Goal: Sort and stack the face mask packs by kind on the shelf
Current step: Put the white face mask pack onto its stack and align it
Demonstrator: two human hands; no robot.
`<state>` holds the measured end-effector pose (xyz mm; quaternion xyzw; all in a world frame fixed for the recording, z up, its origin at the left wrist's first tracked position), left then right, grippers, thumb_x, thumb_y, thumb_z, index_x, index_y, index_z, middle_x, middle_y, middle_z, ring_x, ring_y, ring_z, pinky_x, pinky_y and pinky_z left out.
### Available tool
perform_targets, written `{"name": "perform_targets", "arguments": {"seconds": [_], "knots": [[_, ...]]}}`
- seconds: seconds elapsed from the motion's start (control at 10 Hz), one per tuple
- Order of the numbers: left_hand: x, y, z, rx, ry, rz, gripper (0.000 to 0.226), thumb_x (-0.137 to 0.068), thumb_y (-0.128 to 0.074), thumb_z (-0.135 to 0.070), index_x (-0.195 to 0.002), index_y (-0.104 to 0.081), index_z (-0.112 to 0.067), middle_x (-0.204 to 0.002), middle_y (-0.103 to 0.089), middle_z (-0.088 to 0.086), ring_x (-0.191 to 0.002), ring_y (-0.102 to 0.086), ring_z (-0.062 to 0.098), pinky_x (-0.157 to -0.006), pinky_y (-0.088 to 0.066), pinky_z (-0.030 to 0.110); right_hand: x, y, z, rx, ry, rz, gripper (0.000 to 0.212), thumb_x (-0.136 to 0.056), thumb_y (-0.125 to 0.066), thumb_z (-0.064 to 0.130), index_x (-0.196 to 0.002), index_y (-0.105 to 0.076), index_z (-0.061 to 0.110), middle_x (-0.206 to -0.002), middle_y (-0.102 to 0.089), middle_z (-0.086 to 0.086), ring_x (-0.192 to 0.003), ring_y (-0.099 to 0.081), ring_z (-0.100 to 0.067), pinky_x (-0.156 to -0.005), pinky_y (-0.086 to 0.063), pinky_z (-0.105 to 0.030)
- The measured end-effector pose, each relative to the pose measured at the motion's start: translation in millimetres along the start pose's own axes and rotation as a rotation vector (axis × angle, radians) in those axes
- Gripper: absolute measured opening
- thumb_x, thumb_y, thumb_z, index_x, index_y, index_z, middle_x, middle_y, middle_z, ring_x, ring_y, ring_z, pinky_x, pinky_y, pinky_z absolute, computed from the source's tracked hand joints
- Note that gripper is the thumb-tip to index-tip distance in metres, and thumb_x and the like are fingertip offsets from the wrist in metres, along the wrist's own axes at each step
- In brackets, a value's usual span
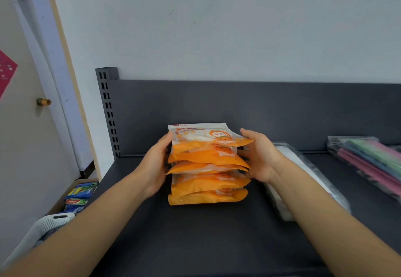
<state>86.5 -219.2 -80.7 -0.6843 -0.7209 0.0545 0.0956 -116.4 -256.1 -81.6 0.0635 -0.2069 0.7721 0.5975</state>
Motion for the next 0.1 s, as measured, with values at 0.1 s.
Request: {"name": "perform_targets", "arguments": {"seconds": [0.1], "knots": [[13.7, 5.6, -13.8, -0.167, -0.058, -0.087, 0.068, -0.081, -0.047, -0.075, -0.137, -0.048, -0.036, -0.135, -0.057, -0.002, -0.126, -0.051, 0.024, -0.108, -0.036, 0.049, 22.3, 14.8, 10.6, 0.084, 0.057, -0.052, 0.063, -0.091, -0.048, 0.052, -0.143, -0.041, 0.016, -0.147, -0.04, -0.015, -0.133, -0.041, -0.036, -0.099, -0.042, -0.056]]}}
Point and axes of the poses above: each hand's wrist, its own x-axis away from the middle knuckle, its own y-axis out of the back of the hand, z = x × y, the point moved 10 cm from there along -x, towards the middle knuckle
